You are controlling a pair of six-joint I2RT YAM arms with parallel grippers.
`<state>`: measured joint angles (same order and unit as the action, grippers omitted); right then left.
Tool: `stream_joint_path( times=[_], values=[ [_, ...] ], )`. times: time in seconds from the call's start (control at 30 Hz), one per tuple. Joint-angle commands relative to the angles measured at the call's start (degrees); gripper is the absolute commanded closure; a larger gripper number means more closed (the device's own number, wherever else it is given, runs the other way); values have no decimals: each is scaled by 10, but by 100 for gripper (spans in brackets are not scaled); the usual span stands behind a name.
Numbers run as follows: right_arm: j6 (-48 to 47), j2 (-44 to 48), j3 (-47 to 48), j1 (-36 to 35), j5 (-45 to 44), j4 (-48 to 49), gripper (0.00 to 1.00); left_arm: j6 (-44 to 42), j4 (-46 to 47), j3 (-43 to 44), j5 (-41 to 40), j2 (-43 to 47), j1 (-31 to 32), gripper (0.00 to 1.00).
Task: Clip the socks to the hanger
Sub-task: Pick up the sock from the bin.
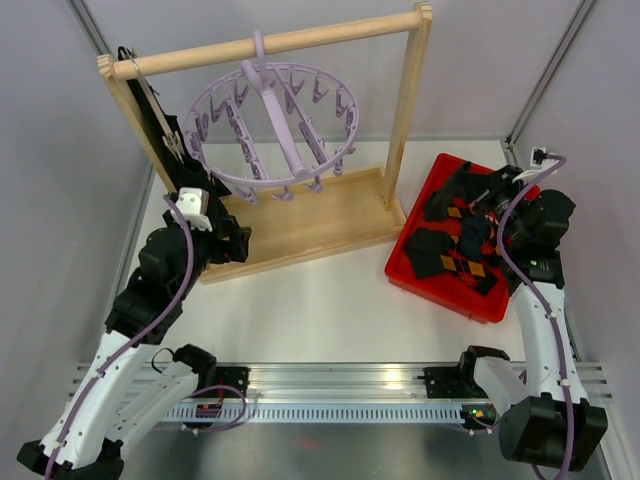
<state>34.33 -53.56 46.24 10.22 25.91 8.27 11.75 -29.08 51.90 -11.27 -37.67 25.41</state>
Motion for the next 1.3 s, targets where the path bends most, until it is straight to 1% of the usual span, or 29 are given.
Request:
stream_joint_path(
  times=[0.0,0.1,0.17,0.3,0.37,0.43,0.5,0.53,0.57,0.6,0.63,0.7,0.77,0.87,0.97,1.0,1.1,1.13,1.2,1.27],
  values=[
    [-17,20,41,-5,117,32,98,21,10,20,16,-3,-3,0],
    [-23,38,59,-7,156,30,99,24,9,26,19,-6,-3,0],
    [-21,43,68,-10,203,45,99,26,8,31,27,-7,-4,0],
    [11,44,86,-23,272,69,96,28,4,51,42,-12,-3,0],
    [11,42,96,-48,299,69,94,29,-1,61,50,-16,-3,0],
    [-10,39,104,-72,311,57,92,32,-2,74,63,-19,-4,0],
    [-39,33,120,-121,318,13,92,38,-4,91,71,-28,-4,0],
    [-79,30,133,-155,316,-31,93,40,-5,96,80,-30,-3,0],
    [-118,27,146,-188,297,-77,94,45,-5,108,89,-39,-4,0],
    [-118,25,146,-188,284,-77,95,48,-5,114,89,-42,-4,0],
    [-164,23,161,-219,265,-138,96,51,-4,120,98,-47,-4,0],
    [-193,14,171,-244,240,-177,99,59,-4,139,106,-59,-4,0],
    [-215,10,177,-272,208,-206,100,63,-5,152,123,-68,-3,0],
    [-236,7,177,-308,169,-228,100,71,-7,186,140,-83,-3,0],
    [-244,0,177,-343,136,-235,100,72,-5,198,175,-94,-3,0],
    [-248,-4,179,-367,124,-242,100,71,-4,196,193,-97,-3,1],
    [-268,-18,183,-415,33,-258,100,68,3,182,230,-99,-3,1],
    [-274,-22,186,-446,-11,-269,100,69,12,177,237,-94,-3,2],
    [-279,-34,191,-479,-51,-278,100,71,21,161,251,-92,-3,3],
    [-280,-40,192,-491,-84,-280,100,78,34,152,259,-88,-3,5]
  ],
)
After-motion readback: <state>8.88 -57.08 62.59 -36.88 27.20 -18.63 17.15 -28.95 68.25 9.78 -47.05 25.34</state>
